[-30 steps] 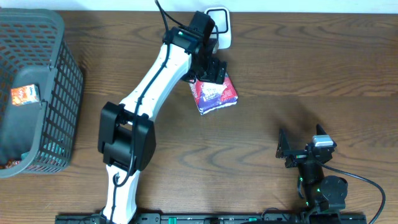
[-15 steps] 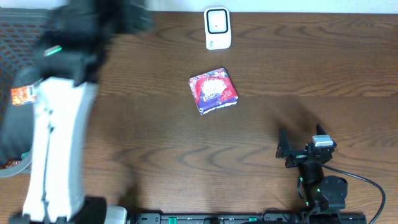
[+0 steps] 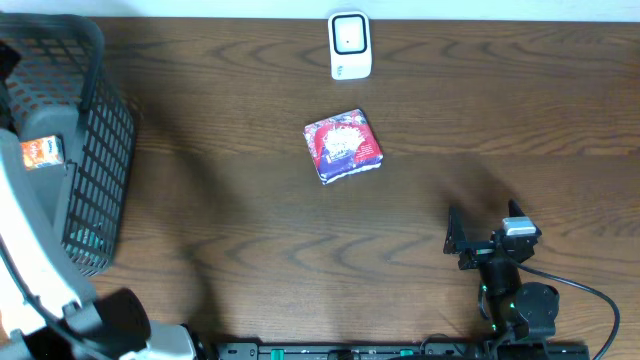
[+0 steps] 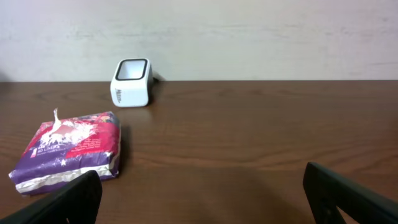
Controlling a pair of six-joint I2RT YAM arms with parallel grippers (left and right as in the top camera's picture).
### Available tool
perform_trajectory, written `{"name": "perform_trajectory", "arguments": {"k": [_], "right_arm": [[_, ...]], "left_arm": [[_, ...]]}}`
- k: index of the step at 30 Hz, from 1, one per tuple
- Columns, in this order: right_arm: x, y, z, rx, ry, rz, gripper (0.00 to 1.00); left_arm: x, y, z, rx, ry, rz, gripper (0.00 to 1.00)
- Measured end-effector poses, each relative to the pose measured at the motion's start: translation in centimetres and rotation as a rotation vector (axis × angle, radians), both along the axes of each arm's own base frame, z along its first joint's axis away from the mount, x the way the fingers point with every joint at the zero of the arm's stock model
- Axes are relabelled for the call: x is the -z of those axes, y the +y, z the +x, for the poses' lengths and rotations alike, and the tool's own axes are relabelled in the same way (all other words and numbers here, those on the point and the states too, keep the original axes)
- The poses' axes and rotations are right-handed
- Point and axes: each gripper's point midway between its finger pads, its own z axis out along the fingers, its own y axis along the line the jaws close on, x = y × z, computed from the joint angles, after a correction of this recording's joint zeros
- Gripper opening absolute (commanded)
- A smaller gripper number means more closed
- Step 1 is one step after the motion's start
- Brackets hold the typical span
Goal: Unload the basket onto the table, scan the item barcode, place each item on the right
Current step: 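Reach the left gripper into the basket and grasp the orange packet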
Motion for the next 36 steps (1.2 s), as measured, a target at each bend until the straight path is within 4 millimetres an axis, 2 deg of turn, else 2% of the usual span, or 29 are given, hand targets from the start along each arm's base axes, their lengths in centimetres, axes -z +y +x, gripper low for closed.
{"name": "perform_trajectory", "arguments": {"k": [3, 8, 12, 17, 24, 30, 36], "right_arm": [[0.0, 0.0, 0.0, 0.0, 0.0, 0.0, 0.99], [0.0, 0.0, 0.0, 0.0, 0.0, 0.0, 0.99], [0.0, 0.0, 0.0, 0.0, 0.0, 0.0, 0.99], [0.0, 0.0, 0.0, 0.0, 0.0, 0.0, 0.99], [0.0, 0.0, 0.0, 0.0, 0.0, 0.0, 0.99], [0.0, 0.0, 0.0, 0.0, 0.0, 0.0, 0.99], [0.0, 0.0, 0.0, 0.0, 0.0, 0.0, 0.99]], "left_arm": [[2.9, 1.9, 1.2, -0.06, 0.005, -0.051, 0.98], [8.6, 3.7, 3.4, -0.101, 0.074, -0.121, 0.99], [13.1, 4.1, 3.9, -0.119, 0.166, -0.179, 0.99], [17.6, 4.5, 3.8, -0.17, 0.234, -0.249, 0.99], [21.9, 6.0, 4.8, -0.214, 0.248, -0.282, 0.99], [26.3, 6.5, 5.6, -0.217, 0.296, -0.306, 0.99], [28.4, 6.9, 6.4, -0.218, 0.295, -0.308, 0.99]]}}
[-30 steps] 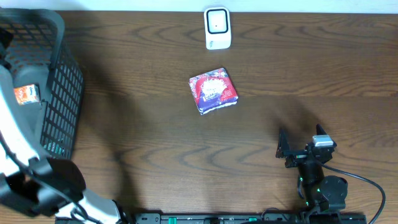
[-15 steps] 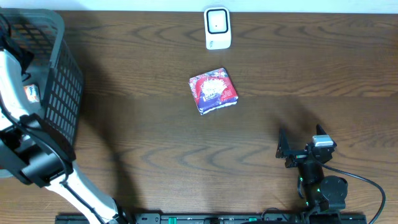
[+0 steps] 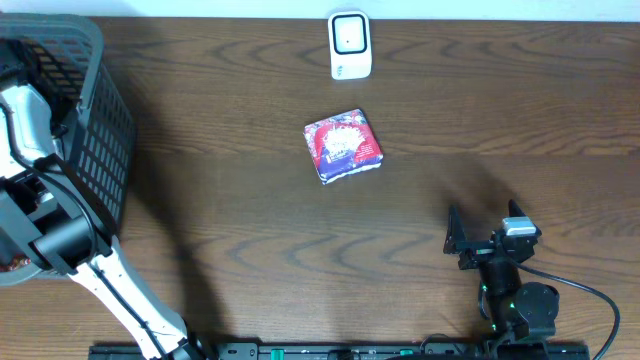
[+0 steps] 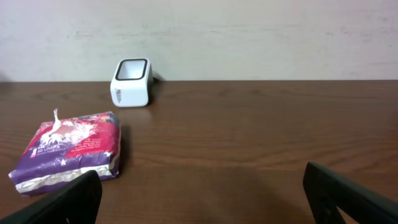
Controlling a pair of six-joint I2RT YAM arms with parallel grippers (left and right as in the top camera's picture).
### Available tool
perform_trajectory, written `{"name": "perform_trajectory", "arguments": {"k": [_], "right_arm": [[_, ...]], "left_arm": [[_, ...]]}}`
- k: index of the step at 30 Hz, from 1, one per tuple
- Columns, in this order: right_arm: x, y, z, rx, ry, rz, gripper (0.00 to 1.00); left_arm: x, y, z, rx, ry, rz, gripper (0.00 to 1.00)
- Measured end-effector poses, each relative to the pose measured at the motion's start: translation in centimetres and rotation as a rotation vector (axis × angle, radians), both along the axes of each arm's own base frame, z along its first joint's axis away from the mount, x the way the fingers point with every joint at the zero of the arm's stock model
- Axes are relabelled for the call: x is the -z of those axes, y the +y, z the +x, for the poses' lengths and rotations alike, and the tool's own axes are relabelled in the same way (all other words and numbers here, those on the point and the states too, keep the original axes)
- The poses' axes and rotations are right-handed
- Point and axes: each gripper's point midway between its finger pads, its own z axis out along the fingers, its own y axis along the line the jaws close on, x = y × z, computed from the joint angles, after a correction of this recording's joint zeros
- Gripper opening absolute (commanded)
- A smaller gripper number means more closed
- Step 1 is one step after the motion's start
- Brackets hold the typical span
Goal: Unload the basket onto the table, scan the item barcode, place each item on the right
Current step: 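Reach the left gripper into the basket and grasp the orange packet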
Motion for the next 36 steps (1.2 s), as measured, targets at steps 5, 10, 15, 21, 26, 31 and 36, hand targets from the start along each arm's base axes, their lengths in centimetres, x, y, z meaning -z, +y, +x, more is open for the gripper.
{"name": "perform_trajectory", "arguments": {"k": [5, 10, 15, 21, 26, 31, 36], "right_arm": [[0.0, 0.0, 0.0, 0.0, 0.0, 0.0, 0.99], [0.0, 0.0, 0.0, 0.0, 0.001, 0.0, 0.99], [0.0, 0.0, 0.0, 0.0, 0.0, 0.0, 0.99], [0.0, 0.0, 0.0, 0.0, 0.0, 0.0, 0.99], [0.0, 0.0, 0.0, 0.0, 0.0, 0.0, 0.99], [0.0, 0.0, 0.0, 0.0, 0.0, 0.0, 0.99], [0.0, 0.0, 0.0, 0.0, 0.0, 0.0, 0.99]], "left_arm": [[1.6, 0.0, -0.1, 0.0, 0.025, -0.015, 0.99], [3.1, -0.4, -0.7, 0.0, 0.059, -0.035, 0.98], [3.8, -0.6, -0.9, 0.005, 0.076, -0.043, 0.88], [3.6, -0.1, -0.2, 0.053, 0.068, -0.015, 0.88], [3.5, 0.4, 0.0, 0.079, 0.069, 0.0, 0.88], [3.5, 0.6, -0.1, 0.083, 0.074, 0.001, 0.69], [3.6, 0.5, -0.5, 0.091, 0.095, -0.005, 0.08]]}}
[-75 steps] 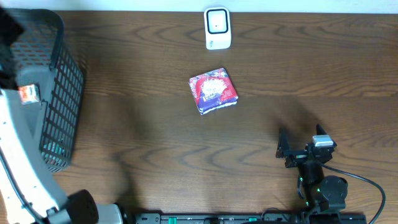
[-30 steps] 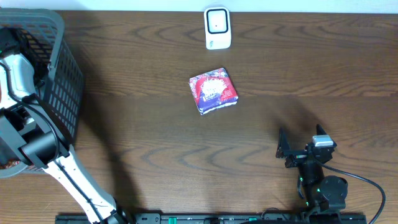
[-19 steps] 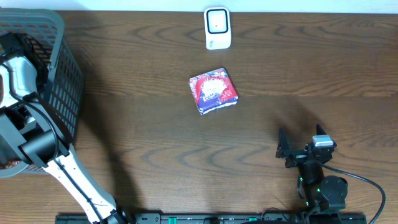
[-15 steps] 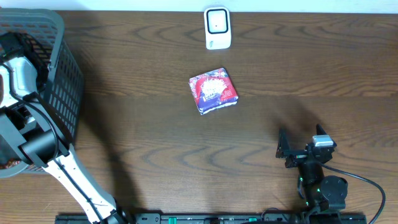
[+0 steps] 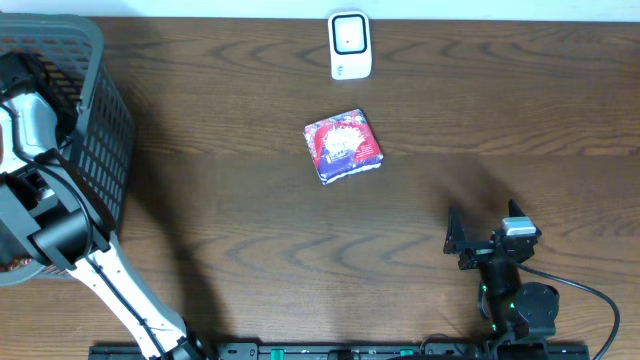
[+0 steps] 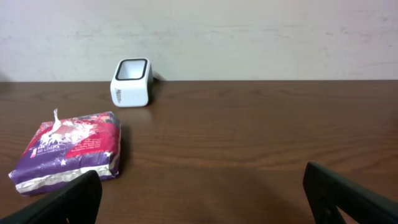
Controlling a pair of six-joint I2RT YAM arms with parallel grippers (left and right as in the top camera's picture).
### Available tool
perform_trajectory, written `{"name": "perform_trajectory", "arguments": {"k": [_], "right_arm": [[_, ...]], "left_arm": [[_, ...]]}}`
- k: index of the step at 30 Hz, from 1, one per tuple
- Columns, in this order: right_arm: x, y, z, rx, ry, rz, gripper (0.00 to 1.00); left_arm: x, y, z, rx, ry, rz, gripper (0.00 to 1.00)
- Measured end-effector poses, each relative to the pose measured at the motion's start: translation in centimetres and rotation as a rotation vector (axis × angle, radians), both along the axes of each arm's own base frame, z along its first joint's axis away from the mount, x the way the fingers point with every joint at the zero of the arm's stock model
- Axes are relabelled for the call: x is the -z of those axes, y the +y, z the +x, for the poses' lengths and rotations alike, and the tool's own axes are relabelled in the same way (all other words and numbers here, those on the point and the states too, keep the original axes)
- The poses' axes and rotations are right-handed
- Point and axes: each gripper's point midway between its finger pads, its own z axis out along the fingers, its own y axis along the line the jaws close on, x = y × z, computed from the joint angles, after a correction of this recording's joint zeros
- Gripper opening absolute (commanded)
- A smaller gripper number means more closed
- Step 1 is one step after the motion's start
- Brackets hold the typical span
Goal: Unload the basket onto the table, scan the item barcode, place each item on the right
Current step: 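Reach the left gripper into the basket and grasp the orange packet, then carry the orange packet past the scanner and drop it beside the pink package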
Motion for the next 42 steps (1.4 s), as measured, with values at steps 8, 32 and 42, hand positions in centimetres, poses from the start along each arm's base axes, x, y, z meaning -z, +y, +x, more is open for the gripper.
{"name": "perform_trajectory", "arguments": {"k": [8, 32, 42], "right_arm": [[0.0, 0.0, 0.0, 0.0, 0.001, 0.0, 0.99], [0.0, 0.0, 0.0, 0.0, 0.0, 0.0, 0.99], [0.0, 0.0, 0.0, 0.0, 0.0, 0.0, 0.99]], "left_arm": [[-0.7, -0.5, -0.8, 0.01, 0.029, -0.012, 0.07], [-38.6, -22.3, -1.7, 0.707, -0.907, -0.17, 0.07], [-32.3, -38.2, -0.3, 1.074, -0.66, -0.375, 0.07]]}}
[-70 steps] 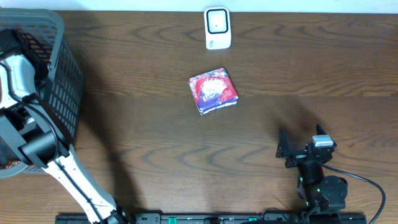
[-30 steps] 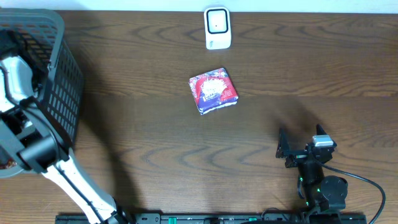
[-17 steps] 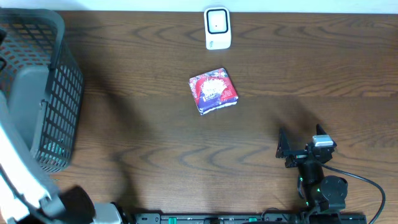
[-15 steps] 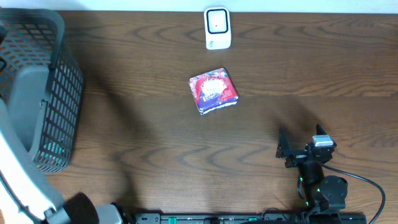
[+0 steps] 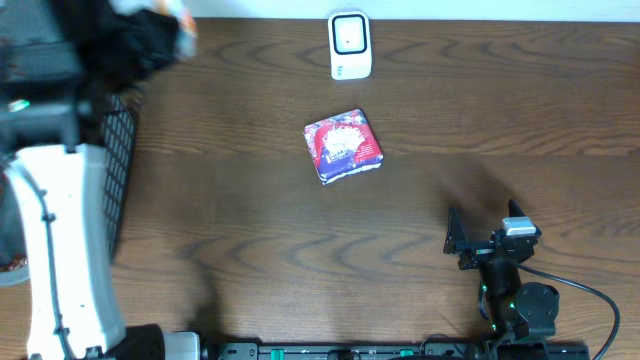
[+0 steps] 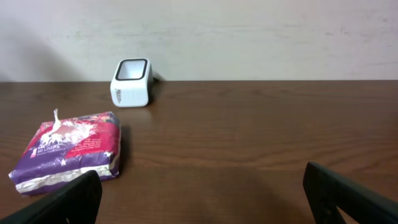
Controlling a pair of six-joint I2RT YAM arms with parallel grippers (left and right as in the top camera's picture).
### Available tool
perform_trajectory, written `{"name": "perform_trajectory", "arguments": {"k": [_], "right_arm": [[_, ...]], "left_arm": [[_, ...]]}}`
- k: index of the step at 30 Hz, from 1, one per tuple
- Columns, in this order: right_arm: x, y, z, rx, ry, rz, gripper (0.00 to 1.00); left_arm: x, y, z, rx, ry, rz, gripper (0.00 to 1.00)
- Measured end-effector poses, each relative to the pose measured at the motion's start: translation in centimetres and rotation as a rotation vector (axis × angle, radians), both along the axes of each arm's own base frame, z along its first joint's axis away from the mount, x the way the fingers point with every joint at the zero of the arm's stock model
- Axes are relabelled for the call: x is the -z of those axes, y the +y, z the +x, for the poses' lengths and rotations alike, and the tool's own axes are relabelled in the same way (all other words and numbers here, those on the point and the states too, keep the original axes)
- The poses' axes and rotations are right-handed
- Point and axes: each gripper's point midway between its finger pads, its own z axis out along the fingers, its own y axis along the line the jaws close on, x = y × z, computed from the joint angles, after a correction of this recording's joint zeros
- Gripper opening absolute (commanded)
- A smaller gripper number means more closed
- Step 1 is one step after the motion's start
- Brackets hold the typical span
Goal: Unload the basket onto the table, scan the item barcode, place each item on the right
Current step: 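Carry the orange packet past the scanner and drop it beside the pink package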
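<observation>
The white barcode scanner [image 5: 349,45] [image 6: 131,83] stands at the table's far edge. A purple and red packet [image 5: 343,146] [image 6: 68,151] lies flat in the middle of the table, nearer than the scanner. My right gripper [image 5: 485,240] [image 6: 202,205] rests open near the front right, pointing at the packet, with nothing between its fingers. My left arm rises close to the overhead camera at the far left. Its gripper [image 5: 160,32] is a dark blur over the basket's far corner, with a pale orange thing [image 5: 183,22] at its tip. Whether it grips that cannot be told.
A black mesh basket [image 5: 118,150] stands at the left edge of the table, mostly hidden by the left arm's white link [image 5: 60,230]. A pale wall runs behind the scanner.
The left arm was down inside the basket; now it is raised near the camera, its gripper over the basket's far right corner with something pale orange at its tip. The right arm, packet and scanner are unmoved.
At the oldest moment the left arm hung over the basket, where an orange-labelled thing showed. At the two following moments it reached down inside the basket. Now it is up out of it. The right gripper stayed open and still throughout.
</observation>
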Motion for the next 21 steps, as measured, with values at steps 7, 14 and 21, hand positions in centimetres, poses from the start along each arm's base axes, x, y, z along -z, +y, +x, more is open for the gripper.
{"name": "perform_trajectory", "arguments": {"k": [7, 14, 21], "right_arm": [[0.0, 0.0, 0.0, 0.0, 0.0, 0.0, 0.99], [0.0, 0.0, 0.0, 0.0, 0.0, 0.0, 0.99], [0.0, 0.0, 0.0, 0.0, 0.0, 0.0, 0.99]], "left_arm": [[9.8, -4.9, 0.8, 0.032, 0.262, 0.22, 0.08], [18.9, -7.2, 1.7, 0.062, 0.462, 0.395, 0.07], [28.4, -8.7, 2.0, 0.081, 0.659, 0.467, 0.08]]}}
